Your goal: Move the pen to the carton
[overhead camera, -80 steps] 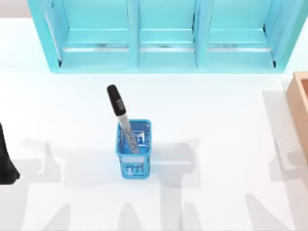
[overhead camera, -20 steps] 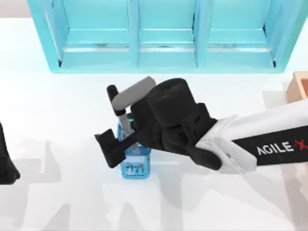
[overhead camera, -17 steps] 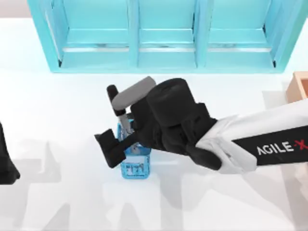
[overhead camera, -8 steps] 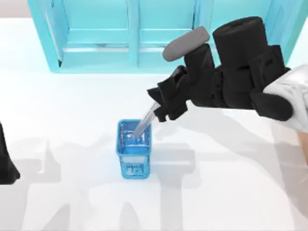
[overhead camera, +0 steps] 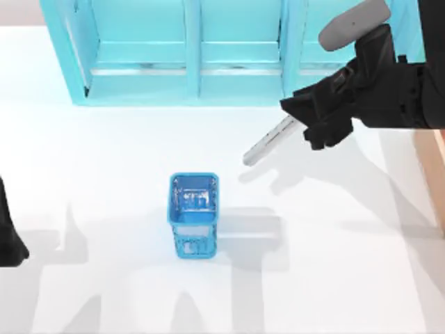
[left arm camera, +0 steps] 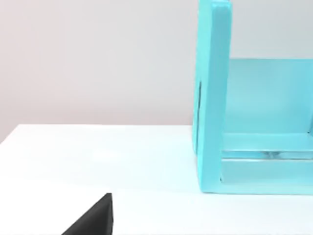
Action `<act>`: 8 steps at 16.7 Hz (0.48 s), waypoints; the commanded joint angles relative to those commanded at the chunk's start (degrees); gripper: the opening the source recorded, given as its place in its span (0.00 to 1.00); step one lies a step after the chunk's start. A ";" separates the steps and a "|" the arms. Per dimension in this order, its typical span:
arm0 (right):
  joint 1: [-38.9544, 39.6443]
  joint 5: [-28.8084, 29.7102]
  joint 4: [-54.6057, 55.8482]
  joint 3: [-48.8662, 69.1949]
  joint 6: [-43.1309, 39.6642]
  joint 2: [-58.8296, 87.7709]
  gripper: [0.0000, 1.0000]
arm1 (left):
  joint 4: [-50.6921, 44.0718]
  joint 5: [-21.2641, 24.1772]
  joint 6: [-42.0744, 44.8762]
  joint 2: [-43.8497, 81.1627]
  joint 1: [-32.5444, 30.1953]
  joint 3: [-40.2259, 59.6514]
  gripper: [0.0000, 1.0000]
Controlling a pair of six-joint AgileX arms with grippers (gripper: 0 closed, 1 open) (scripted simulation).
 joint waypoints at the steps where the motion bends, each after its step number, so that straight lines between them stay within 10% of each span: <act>1: 0.00 0.00 0.00 0.00 0.00 0.00 0.00 | 0.00 0.00 0.00 0.00 0.00 0.00 1.00; 8: -8.58 2.39 -9.59 5.18 -6.12 0.32 0.00 | 0.00 0.00 0.00 0.00 0.00 0.00 1.00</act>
